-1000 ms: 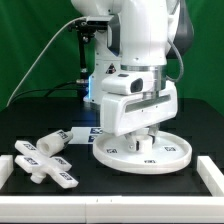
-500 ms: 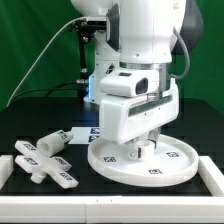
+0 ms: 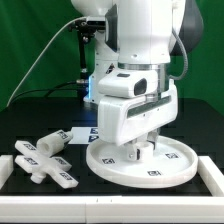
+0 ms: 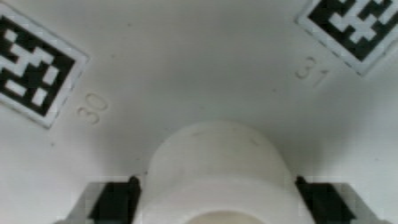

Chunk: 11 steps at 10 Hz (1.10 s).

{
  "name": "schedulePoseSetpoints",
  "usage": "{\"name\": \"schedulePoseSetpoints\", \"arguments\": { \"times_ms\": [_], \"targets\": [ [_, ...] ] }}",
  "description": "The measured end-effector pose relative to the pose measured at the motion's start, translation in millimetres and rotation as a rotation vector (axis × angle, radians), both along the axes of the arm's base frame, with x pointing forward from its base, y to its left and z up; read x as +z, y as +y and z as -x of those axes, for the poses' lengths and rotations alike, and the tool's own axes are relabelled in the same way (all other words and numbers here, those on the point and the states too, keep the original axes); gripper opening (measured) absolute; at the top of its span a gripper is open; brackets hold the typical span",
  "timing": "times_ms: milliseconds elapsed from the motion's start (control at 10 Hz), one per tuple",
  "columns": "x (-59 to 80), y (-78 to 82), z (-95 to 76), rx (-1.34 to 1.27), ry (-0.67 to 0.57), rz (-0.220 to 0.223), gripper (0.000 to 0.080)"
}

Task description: Assemble round table

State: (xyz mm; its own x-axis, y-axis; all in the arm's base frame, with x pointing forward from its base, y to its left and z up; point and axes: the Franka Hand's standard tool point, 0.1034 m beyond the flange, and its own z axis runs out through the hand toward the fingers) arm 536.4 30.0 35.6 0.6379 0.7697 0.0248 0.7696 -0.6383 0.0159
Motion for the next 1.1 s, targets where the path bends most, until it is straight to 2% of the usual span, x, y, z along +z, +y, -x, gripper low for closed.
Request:
{"name": "schedulePoseSetpoints", "arguments": {
  "times_ms": [200,300,500,700,1000,1100],
  "targets": [
    [-9.1,-6.4,-23.5,0.001,-0.001,0.002,0.0407],
    [-15.2,-5.1,-28.5,0.002,0.003,0.0,0.0407],
    [-23.9,1.1,-29.4,-0.004,0.017,-0.004,0.0407],
    [-24.9,8.8,-29.5,-0.021,0.027,-0.008,0.0407],
    [-25.0,9.0,-29.6,-0.031,0.027,-0.005,0.0407],
    [-25.0,8.9,-29.6,-0.031,0.027,-0.005,0.05]
  ]
}}
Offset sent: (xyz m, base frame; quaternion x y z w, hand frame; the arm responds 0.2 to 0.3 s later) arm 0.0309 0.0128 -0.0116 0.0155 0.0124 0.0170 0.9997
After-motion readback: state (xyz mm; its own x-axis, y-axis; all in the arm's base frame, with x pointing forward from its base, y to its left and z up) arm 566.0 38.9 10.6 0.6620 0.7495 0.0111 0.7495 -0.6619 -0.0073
